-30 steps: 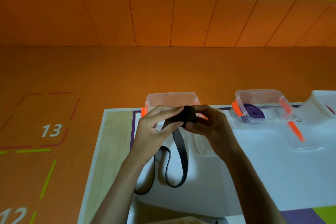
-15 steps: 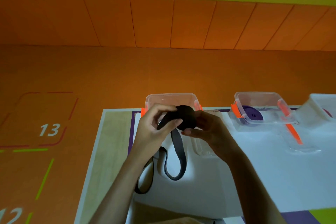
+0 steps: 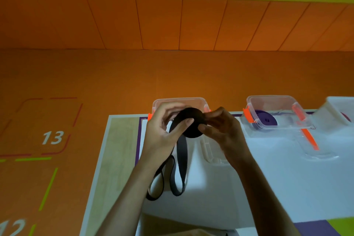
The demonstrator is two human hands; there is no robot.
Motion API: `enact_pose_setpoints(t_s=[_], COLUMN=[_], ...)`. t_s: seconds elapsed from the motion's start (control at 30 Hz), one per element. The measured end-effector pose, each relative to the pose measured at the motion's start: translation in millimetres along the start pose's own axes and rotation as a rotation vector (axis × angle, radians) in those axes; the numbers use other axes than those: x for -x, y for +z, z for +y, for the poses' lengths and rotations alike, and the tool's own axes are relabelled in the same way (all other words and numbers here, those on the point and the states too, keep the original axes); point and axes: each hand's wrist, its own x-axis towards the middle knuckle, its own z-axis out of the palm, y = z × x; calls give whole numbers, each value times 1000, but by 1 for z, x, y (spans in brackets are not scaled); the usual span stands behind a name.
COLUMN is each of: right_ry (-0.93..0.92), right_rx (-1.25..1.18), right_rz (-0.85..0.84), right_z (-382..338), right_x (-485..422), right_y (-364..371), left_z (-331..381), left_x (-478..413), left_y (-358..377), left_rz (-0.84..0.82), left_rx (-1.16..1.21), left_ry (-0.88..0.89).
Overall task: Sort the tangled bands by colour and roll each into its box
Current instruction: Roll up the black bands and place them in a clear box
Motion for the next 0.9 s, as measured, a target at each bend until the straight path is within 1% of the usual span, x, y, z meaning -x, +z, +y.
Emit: enact_pose_setpoints(t_s=[0.07, 0.13, 0.2, 0.3, 0.4, 0.5, 0.53, 0.6, 0.67, 0.7, 0.8, 0.83, 0.9], right_ry=[-15, -75, -114, -104, -68, -100, -123, -149, -112, -93, -56, -43, -55], right_rx=[95, 144, 117, 115, 116, 141, 116, 6, -91, -88, 41, 41, 62], right_rz=[-3, 17, 17, -29, -74, 5, 28, 38, -5, -35, -103, -102, -51], right_z=[-2, -4, -6, -4, -5, -12, -13, -13, -11, -9, -5, -6, -11], right_x=[-1, -1, -1, -1, -2, -5, -5, -6, -6, -6, -8, -8, -9], right_y=[-2, -5, -7, -11, -15, -15, -14, -9, -6, -6, -6, -5, -3], left_z=[-2, -9, -11, -10, -6, -6, -8, -12, -12, -10, -4, -4, -6], left_x=[1, 2, 2, 0, -5, -1, 1, 5, 5, 4, 1, 1, 2], left_y=[1, -4, -9, -15, -13, -9, -9, -10, -11, -12, -10, -10, -9], left_rz=[20, -6, -50, -106, -122, -90, -84, -98, -93, -66, 45, 47, 0], left_rx=[-37, -87, -113, -156, -210, -147, -131, -89, -35, -14, 22, 11, -4], left_ry=[13, 15, -6, -13, -5, 0, 6, -18, -41, -37, -21, -4, 16])
